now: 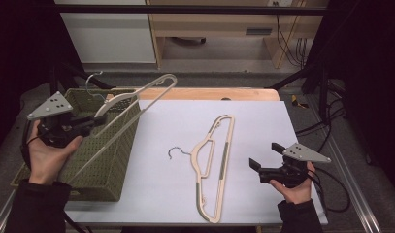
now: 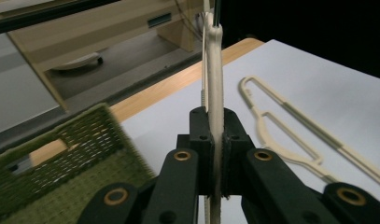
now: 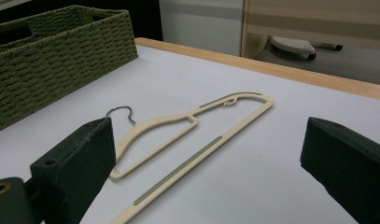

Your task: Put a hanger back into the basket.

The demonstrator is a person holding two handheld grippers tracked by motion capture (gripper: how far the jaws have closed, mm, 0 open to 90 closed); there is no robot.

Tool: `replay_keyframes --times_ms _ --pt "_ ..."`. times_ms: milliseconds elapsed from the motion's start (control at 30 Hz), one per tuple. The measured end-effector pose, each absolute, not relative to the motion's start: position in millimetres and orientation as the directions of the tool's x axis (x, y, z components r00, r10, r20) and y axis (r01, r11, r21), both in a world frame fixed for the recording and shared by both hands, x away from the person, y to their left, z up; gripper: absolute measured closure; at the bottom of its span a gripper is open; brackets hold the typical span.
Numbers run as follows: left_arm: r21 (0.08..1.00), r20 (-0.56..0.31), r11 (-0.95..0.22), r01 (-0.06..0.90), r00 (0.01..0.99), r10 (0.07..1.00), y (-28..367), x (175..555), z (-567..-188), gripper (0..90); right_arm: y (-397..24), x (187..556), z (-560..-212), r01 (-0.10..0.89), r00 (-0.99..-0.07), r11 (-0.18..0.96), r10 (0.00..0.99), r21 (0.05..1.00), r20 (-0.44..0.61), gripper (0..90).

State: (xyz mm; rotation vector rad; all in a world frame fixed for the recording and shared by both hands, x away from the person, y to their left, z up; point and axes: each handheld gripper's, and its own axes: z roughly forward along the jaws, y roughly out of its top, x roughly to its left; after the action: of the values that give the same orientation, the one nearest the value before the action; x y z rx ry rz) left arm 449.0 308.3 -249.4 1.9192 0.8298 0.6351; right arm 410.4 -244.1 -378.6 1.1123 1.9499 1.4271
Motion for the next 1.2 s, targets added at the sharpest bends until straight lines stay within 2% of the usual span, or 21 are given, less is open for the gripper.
replay_keyframes --times_ms 600,1200 --pt "0.87 0.079 -0.325 0.37 0.547 0.833 395 482 -282 85.5 -246 410 -377 0.328 -0.557 0.119 0.825 0.937 0.09 3.5" --pt "0.847 0.033 -0.3 0.438 0.521 0.853 420 491 -326 85.5 -244 411 -379 0.341 -0.56 0.12 0.823 0.932 0.098 3.7"
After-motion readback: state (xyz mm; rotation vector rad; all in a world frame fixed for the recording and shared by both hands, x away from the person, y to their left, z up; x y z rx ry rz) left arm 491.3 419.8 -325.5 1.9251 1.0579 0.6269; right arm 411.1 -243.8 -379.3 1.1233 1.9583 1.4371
